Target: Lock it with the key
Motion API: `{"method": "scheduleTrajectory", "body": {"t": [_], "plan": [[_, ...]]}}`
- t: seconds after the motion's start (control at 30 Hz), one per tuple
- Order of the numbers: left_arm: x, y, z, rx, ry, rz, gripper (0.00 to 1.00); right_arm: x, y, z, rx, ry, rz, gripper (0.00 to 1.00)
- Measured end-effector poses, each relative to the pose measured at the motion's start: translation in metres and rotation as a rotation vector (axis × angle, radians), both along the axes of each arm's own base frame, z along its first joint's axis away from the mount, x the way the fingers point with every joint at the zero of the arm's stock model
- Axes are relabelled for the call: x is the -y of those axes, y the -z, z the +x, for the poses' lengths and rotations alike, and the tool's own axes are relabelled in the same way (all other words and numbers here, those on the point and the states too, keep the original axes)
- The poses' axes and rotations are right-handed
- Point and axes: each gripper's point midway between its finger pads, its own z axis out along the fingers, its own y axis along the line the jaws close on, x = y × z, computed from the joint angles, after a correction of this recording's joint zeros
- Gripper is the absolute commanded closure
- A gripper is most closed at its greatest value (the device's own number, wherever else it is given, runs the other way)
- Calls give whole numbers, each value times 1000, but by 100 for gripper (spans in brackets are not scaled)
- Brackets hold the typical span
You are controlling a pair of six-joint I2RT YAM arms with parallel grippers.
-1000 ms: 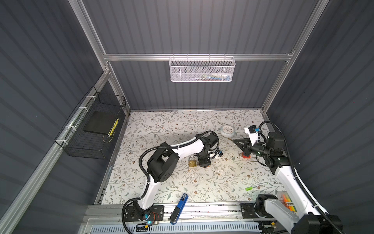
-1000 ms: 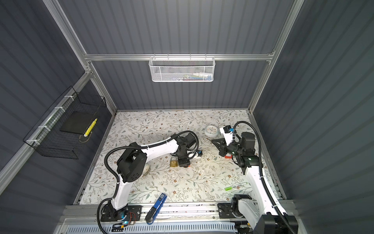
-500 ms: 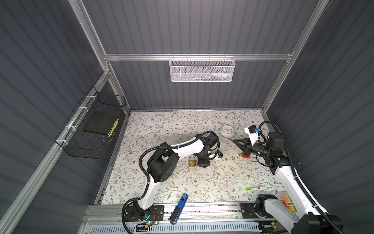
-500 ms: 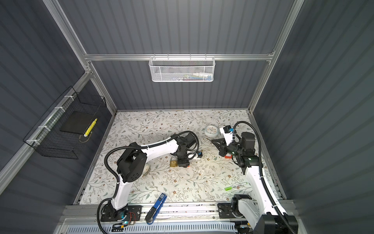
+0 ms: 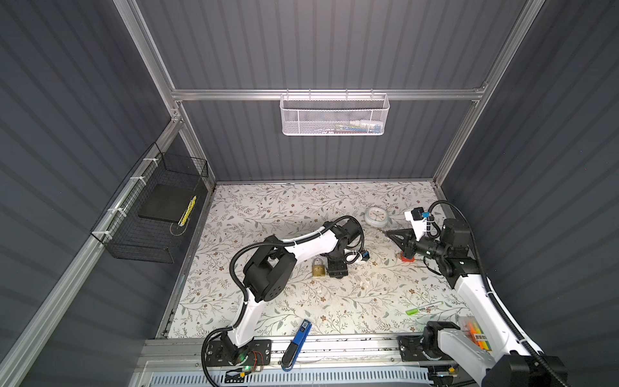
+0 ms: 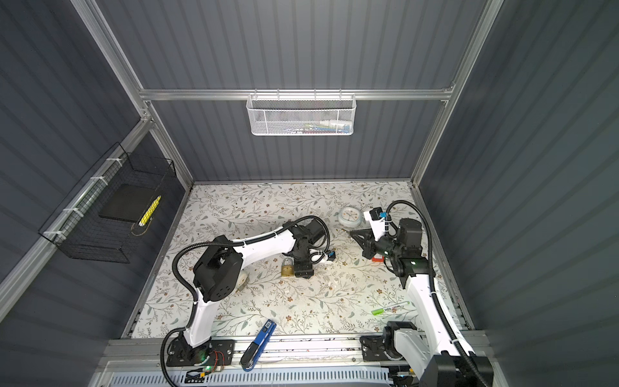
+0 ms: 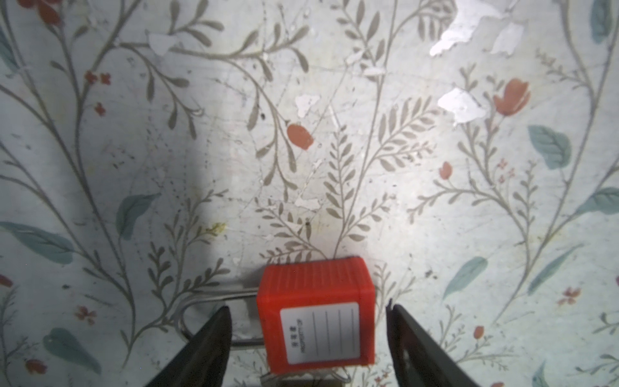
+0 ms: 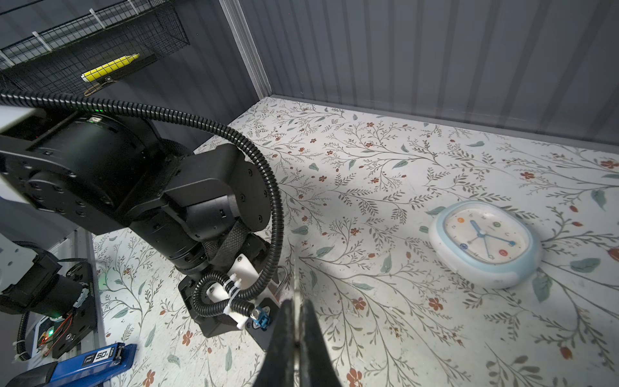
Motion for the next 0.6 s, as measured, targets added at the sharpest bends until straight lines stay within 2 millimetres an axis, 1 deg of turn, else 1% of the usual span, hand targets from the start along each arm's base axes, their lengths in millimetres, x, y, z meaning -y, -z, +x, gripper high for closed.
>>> {"method": "scheduleTrajectory", "body": {"t": [0.13,0.23,0.37,0.47,0.53,0.6], "plan": [[1,-3,0,4,0,-6,21,0,1,1,-7,3,5,100],[2,-15,2,22,0,-28,21,0,-1,2,-7,8,15,100],[6,-46,6,78,-3,-100,21,2,-2,4,-8,32,34,100],[4,-70,12,120,-26,-165,20,8,-1,9,-35,93,52,100],[0,-82,16,138,-63,-220,20,12,-1,12,-58,135,63,100],[-12,-91,26,144,-139,-292,19,17,-1,15,-93,195,90,100]]}}
